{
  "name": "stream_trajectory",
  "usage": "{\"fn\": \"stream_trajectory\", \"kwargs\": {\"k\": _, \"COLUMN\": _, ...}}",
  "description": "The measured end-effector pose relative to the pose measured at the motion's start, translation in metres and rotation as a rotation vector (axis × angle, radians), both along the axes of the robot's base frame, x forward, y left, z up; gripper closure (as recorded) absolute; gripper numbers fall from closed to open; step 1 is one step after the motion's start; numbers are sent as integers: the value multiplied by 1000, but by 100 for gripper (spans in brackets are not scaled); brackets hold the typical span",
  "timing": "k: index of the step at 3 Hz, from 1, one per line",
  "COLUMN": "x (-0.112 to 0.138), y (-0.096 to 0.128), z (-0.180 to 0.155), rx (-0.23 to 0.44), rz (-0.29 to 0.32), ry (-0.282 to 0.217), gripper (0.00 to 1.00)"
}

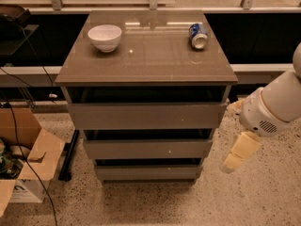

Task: Open bottom drawer

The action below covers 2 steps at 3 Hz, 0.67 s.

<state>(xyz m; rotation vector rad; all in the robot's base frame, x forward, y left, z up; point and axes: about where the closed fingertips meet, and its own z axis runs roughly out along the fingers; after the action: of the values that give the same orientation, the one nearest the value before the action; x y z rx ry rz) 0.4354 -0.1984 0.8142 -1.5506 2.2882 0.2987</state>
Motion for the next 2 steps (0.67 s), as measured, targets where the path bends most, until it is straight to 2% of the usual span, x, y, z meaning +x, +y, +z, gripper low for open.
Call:
{"fn": "stream_trajectory", "kwargs": {"k": 1, "x": -3, "y": 7, "z": -10, "rx": 15, "rz": 23, "ry": 30, "gripper": 0}}
{"fn": "stream_trajectory", "kwargs": {"k": 2, "x": -8, "y": 30, "z": -40, "rx": 69, "rz": 29, "ry": 75, "gripper": 0}}
